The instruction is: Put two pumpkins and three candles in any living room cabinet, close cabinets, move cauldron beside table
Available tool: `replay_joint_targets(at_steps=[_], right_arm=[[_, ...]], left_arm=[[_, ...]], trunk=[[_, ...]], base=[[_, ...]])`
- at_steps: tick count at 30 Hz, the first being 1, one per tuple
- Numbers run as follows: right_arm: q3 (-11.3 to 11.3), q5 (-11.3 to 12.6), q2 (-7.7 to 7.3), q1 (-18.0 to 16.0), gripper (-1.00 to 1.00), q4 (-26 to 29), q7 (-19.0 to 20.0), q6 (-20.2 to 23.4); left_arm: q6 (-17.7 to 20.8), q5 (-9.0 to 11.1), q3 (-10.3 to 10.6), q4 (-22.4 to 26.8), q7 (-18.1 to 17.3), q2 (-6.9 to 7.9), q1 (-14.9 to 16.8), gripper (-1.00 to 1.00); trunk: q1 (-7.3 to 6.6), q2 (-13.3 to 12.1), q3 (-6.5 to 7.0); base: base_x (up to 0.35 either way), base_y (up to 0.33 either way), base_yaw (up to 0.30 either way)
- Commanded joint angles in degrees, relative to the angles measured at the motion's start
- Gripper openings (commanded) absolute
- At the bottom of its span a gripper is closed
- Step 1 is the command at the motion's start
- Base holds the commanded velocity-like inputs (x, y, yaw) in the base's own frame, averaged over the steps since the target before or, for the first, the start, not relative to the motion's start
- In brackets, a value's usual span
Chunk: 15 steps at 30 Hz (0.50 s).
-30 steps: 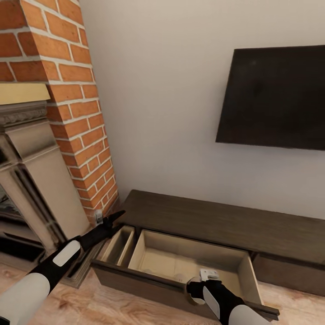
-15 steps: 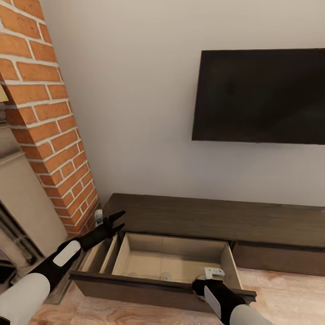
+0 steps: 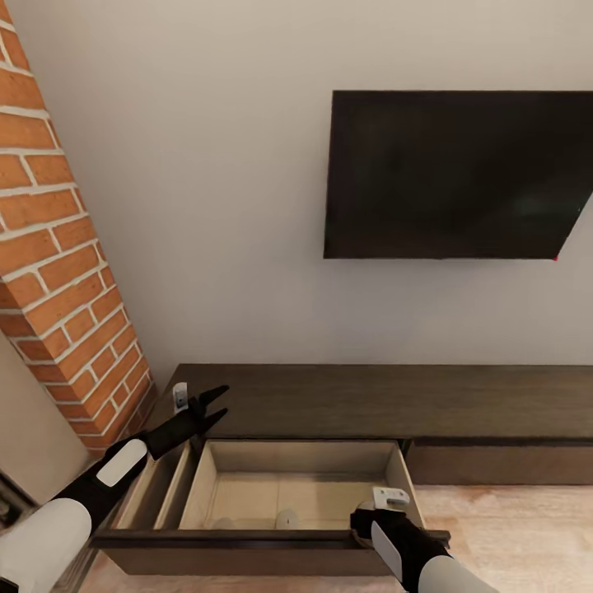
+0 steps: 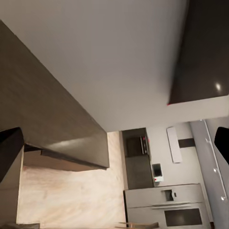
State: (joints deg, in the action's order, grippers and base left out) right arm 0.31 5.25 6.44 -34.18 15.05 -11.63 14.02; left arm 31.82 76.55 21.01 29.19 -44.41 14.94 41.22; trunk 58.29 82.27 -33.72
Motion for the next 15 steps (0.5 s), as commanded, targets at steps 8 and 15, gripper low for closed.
replay_joint_targets(at_steps=[8,15], right_arm=[[0.38,-0.22,-0.01,0.00,-1.00,-0.12,0.29,-0.04],[0.44,-0.49,0.27,0.00,-1.00,-0.02,0.30,0.03]], left_arm=[[0.00,0.00,0.00,0.03,-0.06,0.00,0.00,1.00],[-0.01,-0.07,0.00,0.03,-0.05,-0.03,0.00,1.00]], trunk=[[0.00,0.00,0.00],[0.00,0.00,0.00]], base=[[0.289,0.001,-0.002],[0.111,0.000,0.000]])
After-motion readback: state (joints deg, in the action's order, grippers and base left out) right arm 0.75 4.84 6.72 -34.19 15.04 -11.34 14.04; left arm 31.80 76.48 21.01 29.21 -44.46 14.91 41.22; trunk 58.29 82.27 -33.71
